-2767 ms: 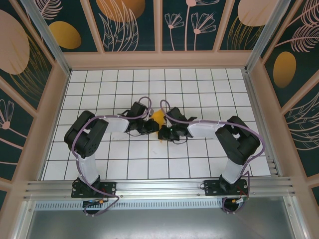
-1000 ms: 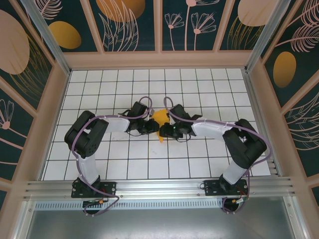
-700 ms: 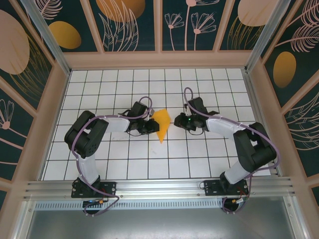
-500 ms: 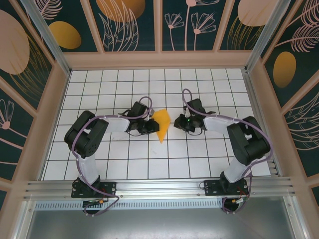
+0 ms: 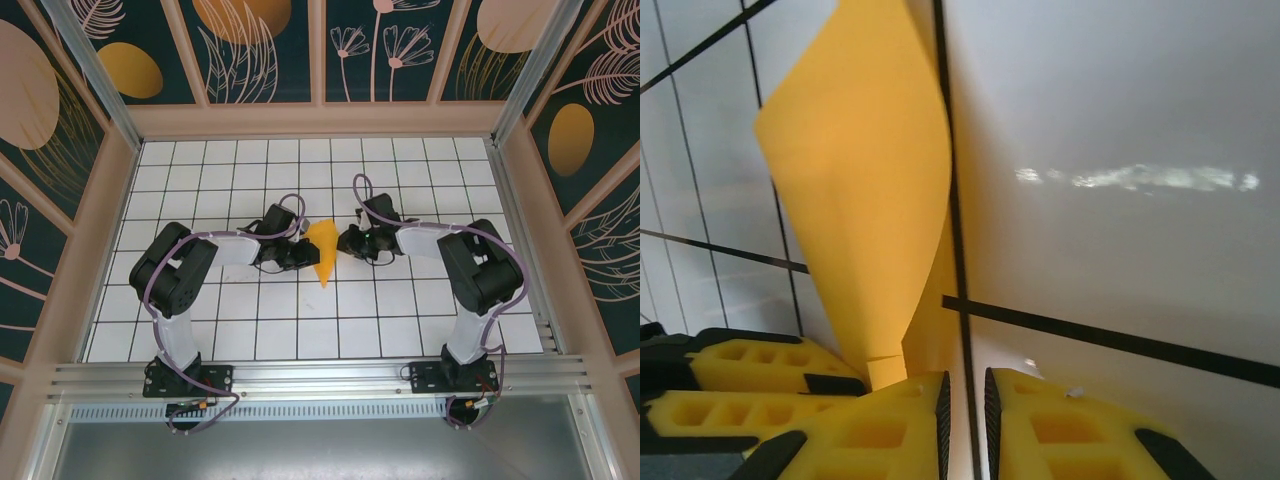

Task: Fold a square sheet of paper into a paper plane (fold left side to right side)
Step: Fold the wing for the fifth time at the center of the table.

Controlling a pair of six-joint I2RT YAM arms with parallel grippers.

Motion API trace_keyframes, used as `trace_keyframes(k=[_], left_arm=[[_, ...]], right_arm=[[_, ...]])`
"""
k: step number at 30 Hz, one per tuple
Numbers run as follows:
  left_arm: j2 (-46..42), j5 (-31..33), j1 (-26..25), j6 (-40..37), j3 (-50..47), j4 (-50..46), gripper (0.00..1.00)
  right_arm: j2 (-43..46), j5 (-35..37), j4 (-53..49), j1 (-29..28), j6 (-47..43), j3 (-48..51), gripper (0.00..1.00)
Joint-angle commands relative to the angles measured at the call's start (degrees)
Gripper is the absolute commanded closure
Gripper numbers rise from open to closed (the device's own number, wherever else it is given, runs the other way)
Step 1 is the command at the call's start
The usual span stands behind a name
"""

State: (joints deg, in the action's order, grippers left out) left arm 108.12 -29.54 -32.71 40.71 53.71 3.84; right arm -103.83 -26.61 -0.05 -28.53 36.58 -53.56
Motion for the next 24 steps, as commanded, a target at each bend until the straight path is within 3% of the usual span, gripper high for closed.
trace_keyframes(k=[1, 16, 24], left_arm=[[1.7, 4.4, 0.0, -1.5, 0.1, -0.8, 0.79], [1.7, 4.6, -0.1, -1.6, -0.2, -0.5, 0.84], [1.5, 4.8, -0.1, -1.6, -0.4, -0.4, 0.84]], right_arm=[[-0.5, -2.5, 2.3, -0.6, 0.0, -1.9, 0.79], [-1.9, -7.4, 6.5, -2.5, 1.4, -1.9, 0.72], [-0.9, -5.3, 4.0, -2.3, 1.4, -1.5, 0.72]])
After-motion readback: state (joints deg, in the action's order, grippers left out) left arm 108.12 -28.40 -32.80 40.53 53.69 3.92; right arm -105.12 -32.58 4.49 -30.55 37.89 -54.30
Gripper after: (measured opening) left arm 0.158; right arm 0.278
